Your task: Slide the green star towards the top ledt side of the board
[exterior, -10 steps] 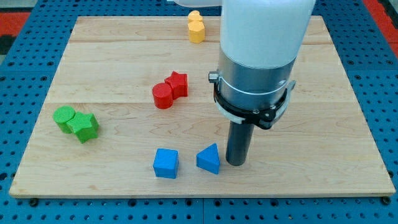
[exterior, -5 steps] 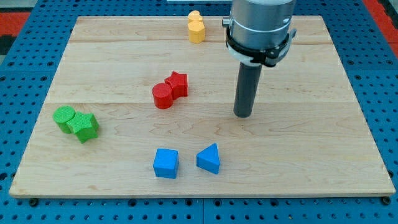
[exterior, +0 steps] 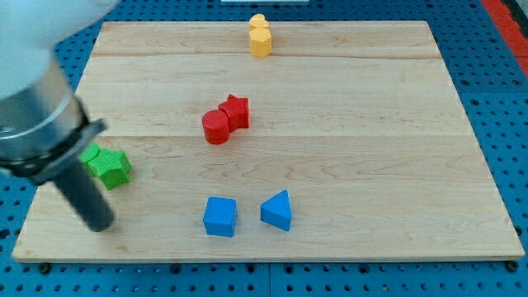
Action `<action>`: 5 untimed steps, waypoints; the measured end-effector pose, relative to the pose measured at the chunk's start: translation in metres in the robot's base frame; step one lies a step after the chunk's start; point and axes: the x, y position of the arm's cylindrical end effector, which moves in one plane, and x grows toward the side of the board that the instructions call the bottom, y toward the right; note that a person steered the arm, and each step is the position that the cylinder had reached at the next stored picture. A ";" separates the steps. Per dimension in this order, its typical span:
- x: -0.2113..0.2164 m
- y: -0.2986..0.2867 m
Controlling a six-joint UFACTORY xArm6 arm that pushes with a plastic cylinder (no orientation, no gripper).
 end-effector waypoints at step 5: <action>-0.136 0.045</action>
